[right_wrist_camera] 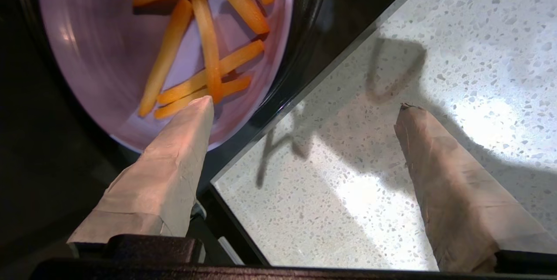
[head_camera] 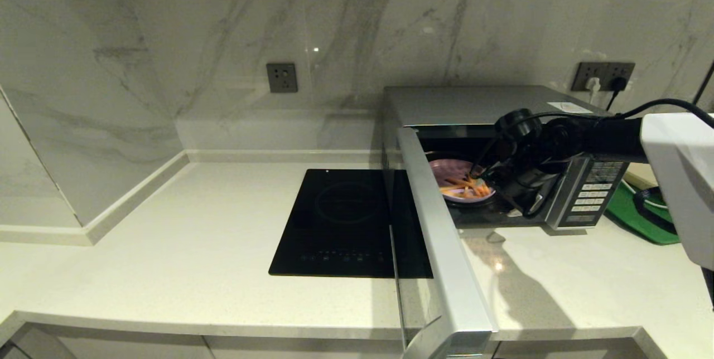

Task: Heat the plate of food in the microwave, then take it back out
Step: Take the plate out of the microwave

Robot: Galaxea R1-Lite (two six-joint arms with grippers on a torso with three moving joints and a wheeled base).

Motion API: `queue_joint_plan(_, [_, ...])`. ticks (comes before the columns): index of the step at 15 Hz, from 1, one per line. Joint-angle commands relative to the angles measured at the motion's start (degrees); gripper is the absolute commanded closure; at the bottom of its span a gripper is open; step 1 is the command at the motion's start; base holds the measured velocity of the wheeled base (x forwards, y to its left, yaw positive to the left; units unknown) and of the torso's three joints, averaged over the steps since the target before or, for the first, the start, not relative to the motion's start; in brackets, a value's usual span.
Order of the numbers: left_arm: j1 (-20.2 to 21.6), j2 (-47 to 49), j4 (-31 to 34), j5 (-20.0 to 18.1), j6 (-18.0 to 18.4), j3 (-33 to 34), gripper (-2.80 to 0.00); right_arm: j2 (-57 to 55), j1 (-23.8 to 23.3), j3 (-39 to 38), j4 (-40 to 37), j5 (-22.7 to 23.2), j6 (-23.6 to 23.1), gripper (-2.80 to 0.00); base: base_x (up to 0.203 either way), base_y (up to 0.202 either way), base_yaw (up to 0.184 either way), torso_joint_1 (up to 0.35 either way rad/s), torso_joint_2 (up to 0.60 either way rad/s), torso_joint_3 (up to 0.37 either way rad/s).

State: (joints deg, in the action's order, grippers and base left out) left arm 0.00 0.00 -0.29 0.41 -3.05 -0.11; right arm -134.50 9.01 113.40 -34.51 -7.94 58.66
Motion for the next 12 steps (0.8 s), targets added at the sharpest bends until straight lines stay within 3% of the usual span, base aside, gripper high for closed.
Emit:
queue_joint_plan(1, [0.0,0.0,0.0,0.0,0.0,0.0,0.00,-0.8,0.0,0.0,0.4,-0.1,0.3,-2.80,0.000,0.000,0.000,0.000,0.00,0.000])
queue_joint_plan(12, [0.0,0.0,0.0,0.0,0.0,0.0,0.00,-2.8,0.0,0.0,1.4,-0.4,2.2,-2.80,0.000,0.000,0.000,0.000,0.00,0.000])
